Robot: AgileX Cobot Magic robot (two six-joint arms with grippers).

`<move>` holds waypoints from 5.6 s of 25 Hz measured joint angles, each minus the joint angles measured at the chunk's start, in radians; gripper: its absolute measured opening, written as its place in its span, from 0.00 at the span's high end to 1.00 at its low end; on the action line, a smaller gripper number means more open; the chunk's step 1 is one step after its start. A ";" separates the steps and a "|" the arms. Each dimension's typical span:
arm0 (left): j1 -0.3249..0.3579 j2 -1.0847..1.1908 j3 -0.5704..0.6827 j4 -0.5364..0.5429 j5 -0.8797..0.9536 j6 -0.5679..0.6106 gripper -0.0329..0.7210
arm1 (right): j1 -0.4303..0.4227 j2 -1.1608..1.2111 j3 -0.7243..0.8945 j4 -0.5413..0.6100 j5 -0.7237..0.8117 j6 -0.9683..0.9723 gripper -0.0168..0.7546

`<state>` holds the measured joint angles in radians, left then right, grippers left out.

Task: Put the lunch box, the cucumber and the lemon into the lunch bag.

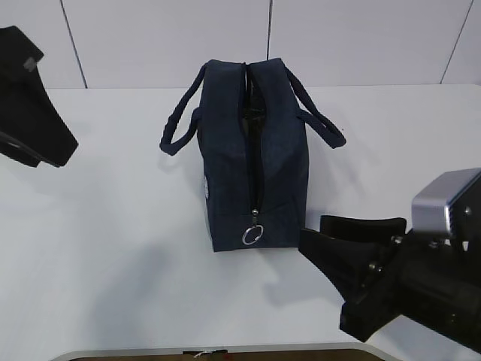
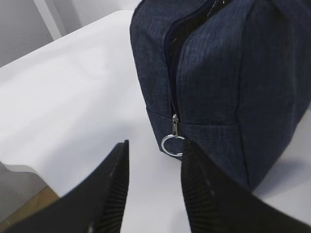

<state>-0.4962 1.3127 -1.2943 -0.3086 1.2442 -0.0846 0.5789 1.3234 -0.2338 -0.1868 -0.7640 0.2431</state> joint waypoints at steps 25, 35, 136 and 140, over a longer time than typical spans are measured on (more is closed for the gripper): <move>0.000 -0.007 0.000 -0.002 0.000 -0.003 0.66 | 0.000 0.568 -0.128 -0.052 -0.375 0.004 0.59; 0.000 -0.007 0.000 -0.002 0.000 -0.004 0.64 | 0.000 0.580 -0.152 -0.037 -0.379 0.003 0.41; 0.000 -0.007 0.000 -0.033 0.000 -0.006 0.64 | 0.000 0.598 -0.287 0.000 -0.193 -0.062 0.97; 0.000 -0.007 0.000 -0.041 0.000 -0.006 0.64 | 0.000 0.589 -0.287 -0.002 -0.161 -0.062 0.97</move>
<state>-0.4962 1.3054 -1.2943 -0.3498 1.2442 -0.0907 0.5789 1.9126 -0.5210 -0.1889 -0.9250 0.1810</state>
